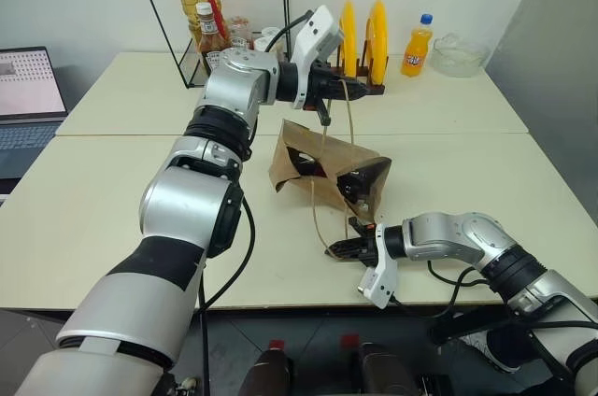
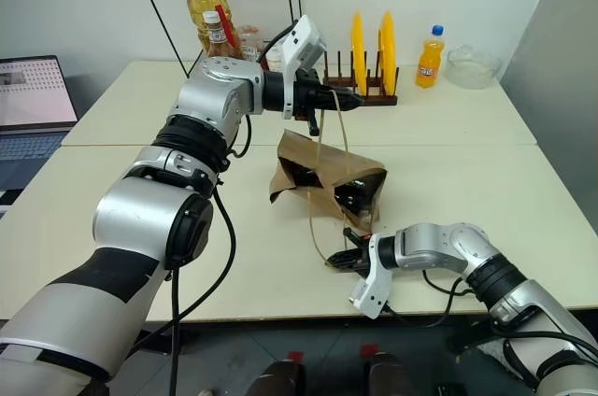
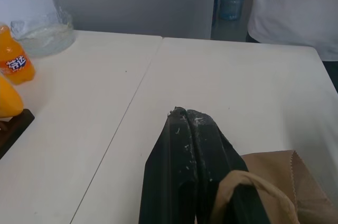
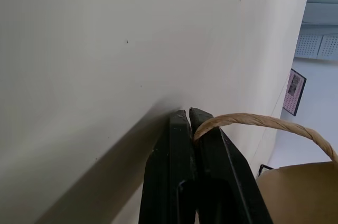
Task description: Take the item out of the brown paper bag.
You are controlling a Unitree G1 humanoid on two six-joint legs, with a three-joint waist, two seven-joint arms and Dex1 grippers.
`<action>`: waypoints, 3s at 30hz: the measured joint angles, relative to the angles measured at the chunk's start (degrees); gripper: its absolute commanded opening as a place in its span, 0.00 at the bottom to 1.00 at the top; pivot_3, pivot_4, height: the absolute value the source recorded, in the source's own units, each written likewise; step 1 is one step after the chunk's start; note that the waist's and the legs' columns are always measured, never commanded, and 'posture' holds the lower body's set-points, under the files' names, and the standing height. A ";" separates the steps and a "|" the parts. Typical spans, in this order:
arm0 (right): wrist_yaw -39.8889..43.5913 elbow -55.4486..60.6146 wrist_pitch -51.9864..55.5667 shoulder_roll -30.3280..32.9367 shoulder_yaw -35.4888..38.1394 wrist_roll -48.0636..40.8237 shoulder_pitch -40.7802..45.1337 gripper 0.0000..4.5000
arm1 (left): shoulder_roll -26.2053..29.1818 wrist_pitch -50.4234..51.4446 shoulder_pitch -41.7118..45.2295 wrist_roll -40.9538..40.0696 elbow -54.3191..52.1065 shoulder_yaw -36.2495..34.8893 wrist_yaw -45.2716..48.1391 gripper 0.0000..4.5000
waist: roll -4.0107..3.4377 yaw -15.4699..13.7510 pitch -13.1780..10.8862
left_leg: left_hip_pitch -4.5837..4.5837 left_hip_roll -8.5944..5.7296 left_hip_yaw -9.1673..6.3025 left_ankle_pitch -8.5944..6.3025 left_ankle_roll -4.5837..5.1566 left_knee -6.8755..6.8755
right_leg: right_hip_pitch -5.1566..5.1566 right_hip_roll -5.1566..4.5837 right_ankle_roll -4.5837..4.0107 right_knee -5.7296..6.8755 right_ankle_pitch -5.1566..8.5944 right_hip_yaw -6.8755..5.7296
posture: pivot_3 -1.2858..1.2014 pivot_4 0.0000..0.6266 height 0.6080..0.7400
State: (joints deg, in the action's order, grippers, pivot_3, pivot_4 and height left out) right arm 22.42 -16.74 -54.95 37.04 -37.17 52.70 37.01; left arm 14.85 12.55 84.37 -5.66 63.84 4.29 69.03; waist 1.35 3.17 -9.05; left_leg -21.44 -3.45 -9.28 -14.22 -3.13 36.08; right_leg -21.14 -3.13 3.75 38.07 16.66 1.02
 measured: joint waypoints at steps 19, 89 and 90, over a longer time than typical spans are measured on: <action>0.02 0.01 -0.01 0.01 0.00 0.00 -0.03 0.00 | 0.00 -1.67 0.92 0.02 1.96 -0.18 -0.96 0.00 | 0.00 0.00 0.00 | 0.00 0.00 0.00 0.00 0.00 0.00 | 0.01 0.00 0.00 0.00 0.00 0.00 | 0.52 0.24 1.00; 21.42 46.53 68.55 3.99 31.55 -54.98 -25.70 0.91 | 1.39 -1.60 1.65 0.11 -1.57 -2.43 2.58 0.00 | -0.17 -0.77 -0.37 | -0.46 0.08 0.03 -0.11 0.24 0.09 | -0.39 -0.02 -0.02 0.14 -0.01 -0.07 | 0.52 0.24 1.00; 20.96 47.95 72.19 2.58 31.99 -57.15 -23.47 0.86 | 1.49 -1.50 1.54 0.11 -1.77 -2.44 2.72 0.00 | -0.17 -0.78 -0.37 | -0.46 0.09 0.01 -0.11 0.23 0.08 | -0.41 -0.03 -0.04 0.16 -0.03 -0.08 | 0.52 0.24 1.00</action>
State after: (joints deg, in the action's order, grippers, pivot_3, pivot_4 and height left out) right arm 43.38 31.20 17.25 39.62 -5.18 -4.45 13.53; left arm 16.34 11.05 85.92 -5.55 62.08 1.85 71.75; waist 1.17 2.39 -9.42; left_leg -21.90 -3.35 -9.27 -14.33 -2.89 36.16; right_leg -21.55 -3.15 3.71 38.22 16.64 0.94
